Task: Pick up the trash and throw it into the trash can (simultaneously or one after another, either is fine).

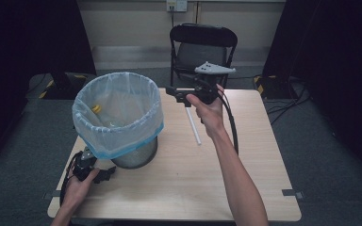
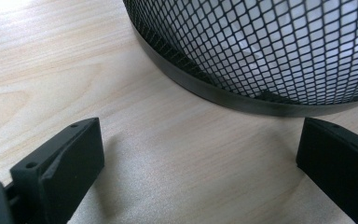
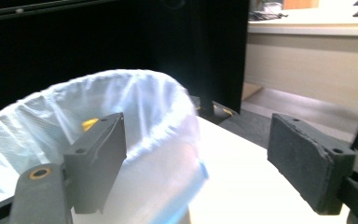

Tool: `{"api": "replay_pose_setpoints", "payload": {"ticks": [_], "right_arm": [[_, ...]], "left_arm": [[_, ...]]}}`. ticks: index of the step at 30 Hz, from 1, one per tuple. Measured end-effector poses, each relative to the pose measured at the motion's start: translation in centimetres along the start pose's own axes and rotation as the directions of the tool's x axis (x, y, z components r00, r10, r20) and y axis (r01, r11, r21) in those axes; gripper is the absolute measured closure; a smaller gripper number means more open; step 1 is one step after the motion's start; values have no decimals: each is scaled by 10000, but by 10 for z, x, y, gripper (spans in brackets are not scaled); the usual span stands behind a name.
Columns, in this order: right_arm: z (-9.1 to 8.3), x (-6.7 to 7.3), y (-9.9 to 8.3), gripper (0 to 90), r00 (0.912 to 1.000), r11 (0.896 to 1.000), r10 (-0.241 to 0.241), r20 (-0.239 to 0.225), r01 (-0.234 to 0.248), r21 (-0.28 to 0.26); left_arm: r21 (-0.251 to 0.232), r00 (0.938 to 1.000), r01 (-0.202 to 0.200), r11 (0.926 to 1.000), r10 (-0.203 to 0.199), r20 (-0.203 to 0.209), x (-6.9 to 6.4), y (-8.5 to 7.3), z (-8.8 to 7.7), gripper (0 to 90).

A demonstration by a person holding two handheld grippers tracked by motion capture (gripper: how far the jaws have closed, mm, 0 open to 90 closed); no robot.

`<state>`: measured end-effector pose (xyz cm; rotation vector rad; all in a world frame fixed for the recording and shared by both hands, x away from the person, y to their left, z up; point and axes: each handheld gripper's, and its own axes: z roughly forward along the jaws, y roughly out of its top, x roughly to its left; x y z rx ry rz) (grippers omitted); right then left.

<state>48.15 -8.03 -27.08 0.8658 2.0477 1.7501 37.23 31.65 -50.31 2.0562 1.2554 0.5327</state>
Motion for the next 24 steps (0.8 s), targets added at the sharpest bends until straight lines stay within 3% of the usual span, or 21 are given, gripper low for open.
{"api": "replay_pose_setpoints", "payload": {"ticks": [4, 13, 16, 24], "right_arm": [[-10, -14, -12, 191, 9990, 9996, 193, 392, -200, 189], [-14, -34, -48, 193, 9947, 9945, 635, 812, -699, 783], [-11, -39, -65, 198, 9929, 9905, 693, 969, -801, 1121], [-9, -55, -109, 233, 9826, 9720, 1018, 1552, -1314, 1946]], "left_arm": [[5, 10000, 19, 10000, -19, 20, 0, 0, 0, 3], [23, 9999, 78, 10000, -78, 75, -1, -1, -1, 3], [54, 10000, -54, 10000, 54, 31, 0, -1, -1, 3], [-3, 10000, 50, 10000, -50, 60, -1, -2, -2, 3]]}}
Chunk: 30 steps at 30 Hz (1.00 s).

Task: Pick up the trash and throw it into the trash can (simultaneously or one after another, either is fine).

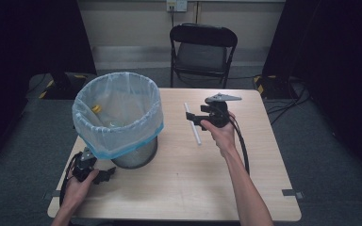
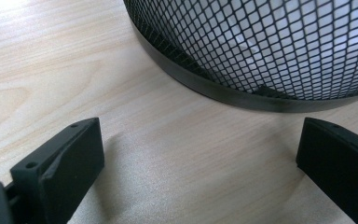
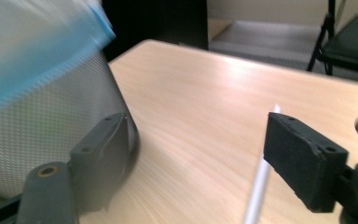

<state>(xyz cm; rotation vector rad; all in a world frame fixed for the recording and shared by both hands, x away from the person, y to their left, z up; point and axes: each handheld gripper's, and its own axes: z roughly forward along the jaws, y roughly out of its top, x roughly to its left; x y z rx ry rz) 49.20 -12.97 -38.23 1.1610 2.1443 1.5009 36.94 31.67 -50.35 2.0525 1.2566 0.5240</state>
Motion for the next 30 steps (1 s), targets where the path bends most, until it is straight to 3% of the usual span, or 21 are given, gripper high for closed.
{"api": "replay_pose_setpoints", "payload": {"ticks": [5, 12, 17, 20, 22, 30], "right_arm": [[5, -12, -25, 292, 9992, 9980, 94, 393, -118, 615], [13, -27, -59, 291, 9962, 9903, 276, 829, -386, 1336], [20, -31, -76, 347, 9961, 9828, 311, 830, -456, 1789], [23, -29, -86, 413, 9956, 9799, 62, 931, -247, 1980], [23, -30, -92, 475, 9963, 9787, 101, 849, -272, 2033], [25, -30, -103, 579, 9968, 9753, 123, 793, -294, 2188]], "left_arm": [[43, 10000, -51, 10000, 51, 40, 0, -1, -1, 3], [45, 10000, -53, 10000, 53, 41, 0, -1, -1, 3], [18, 10000, -17, 10000, 16, 43, 0, -1, -1, 3], [19, 10000, -18, 10000, 18, 41, 0, -1, -1, 3], [18, 10000, -17, 10000, 17, 42, 0, -1, -1, 3], [18, 10000, -18, 10000, 18, 42, 0, -1, -1, 3]]}}
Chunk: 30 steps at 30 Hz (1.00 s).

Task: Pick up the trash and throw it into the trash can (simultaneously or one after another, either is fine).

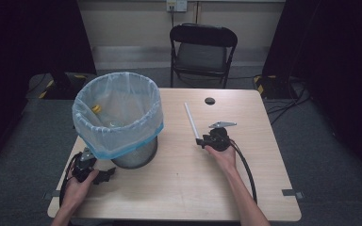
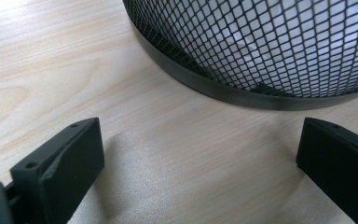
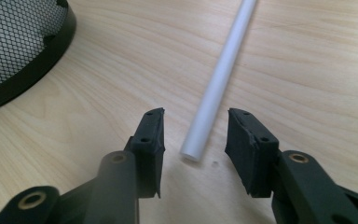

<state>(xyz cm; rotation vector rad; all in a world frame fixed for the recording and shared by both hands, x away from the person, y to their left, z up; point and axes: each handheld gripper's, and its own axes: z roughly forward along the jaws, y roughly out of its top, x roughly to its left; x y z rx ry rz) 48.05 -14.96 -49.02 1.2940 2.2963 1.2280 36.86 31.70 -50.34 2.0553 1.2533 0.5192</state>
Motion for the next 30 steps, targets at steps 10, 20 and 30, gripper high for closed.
{"api": "replay_pose_setpoints", "payload": {"ticks": [10, 20, 30], "right_arm": [[13, 6, 0, 701, 9989, 9995, -266, 376, 260, 165], [15, 11, 9, 793, 9942, 9967, -87, 1076, -1, 813], [18, 22, 14, 793, 9808, 9884, -886, 1739, 649, 1375]], "left_arm": [[1, 10000, 0, 10000, 0, -1, 0, 0, 0, 3], [25, 10000, -36, 10000, 36, -5, 0, 0, 0, 3], [25, 10000, -32, 10000, 32, -4, 0, 0, 0, 3]]}}
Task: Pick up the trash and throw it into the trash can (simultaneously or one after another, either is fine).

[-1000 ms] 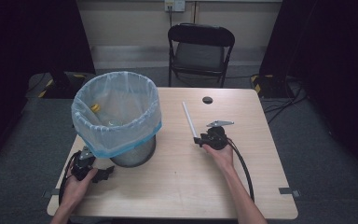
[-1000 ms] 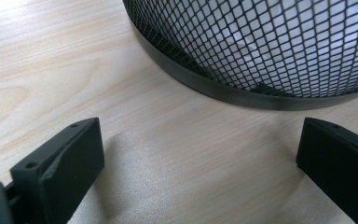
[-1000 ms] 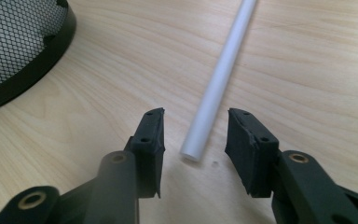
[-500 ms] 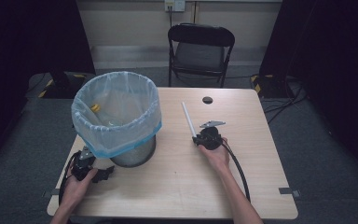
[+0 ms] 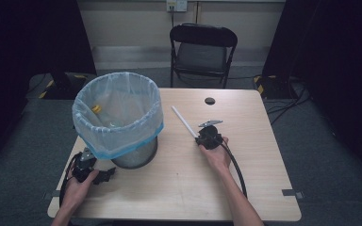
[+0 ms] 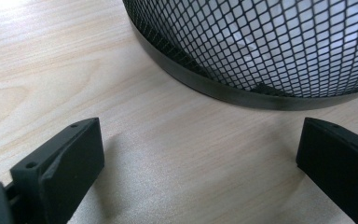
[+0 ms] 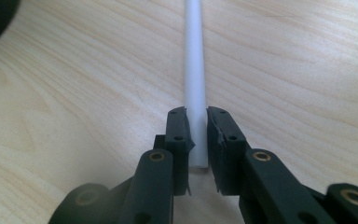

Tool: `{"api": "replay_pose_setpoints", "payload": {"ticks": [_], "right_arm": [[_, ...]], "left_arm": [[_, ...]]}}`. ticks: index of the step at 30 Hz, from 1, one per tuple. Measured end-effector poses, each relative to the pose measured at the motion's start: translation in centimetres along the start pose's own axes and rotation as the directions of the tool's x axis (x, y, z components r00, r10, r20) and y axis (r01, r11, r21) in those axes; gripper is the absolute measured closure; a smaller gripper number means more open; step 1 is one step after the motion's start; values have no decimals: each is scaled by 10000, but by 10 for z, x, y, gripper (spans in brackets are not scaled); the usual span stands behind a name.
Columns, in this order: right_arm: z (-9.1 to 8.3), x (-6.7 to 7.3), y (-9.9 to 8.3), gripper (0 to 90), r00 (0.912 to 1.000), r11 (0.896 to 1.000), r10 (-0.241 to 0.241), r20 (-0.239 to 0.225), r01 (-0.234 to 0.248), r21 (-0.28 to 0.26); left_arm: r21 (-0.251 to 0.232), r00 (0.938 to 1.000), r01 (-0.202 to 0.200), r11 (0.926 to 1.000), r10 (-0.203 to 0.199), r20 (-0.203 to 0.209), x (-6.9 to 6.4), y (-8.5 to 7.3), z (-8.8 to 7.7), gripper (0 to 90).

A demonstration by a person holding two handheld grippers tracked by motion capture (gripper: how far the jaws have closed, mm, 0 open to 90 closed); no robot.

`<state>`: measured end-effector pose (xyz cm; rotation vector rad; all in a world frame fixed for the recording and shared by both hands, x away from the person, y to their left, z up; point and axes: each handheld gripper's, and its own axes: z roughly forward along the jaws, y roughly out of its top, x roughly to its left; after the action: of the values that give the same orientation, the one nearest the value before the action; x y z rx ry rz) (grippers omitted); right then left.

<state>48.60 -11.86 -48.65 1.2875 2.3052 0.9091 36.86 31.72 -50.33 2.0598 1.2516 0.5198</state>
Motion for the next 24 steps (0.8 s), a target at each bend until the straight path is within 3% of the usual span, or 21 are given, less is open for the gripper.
{"api": "replay_pose_setpoints", "payload": {"ticks": [2, 7, 15, 24], "right_arm": [[0, 3, 3, 796, 9998, 9998, -29, 185, 25, 212], [0, 2, 2, 802, 9998, 9998, 128, 161, -131, 166], [1, -7, 5, 811, 9969, 9975, 680, -394, -671, 237], [-3, -6, 8, 811, 9938, 9967, 783, -788, -799, -164]], "left_arm": [[-2, 10000, -5, 10000, 5, -3, 0, 0, 0, 3], [1, 10000, -2, 10000, 2, 0, 0, 0, 0, 3], [-25, 10000, 33, 10000, -33, 4, 0, 0, 0, 3], [-25, 10000, 36, 10000, -36, 5, 0, 0, 0, 3]]}}
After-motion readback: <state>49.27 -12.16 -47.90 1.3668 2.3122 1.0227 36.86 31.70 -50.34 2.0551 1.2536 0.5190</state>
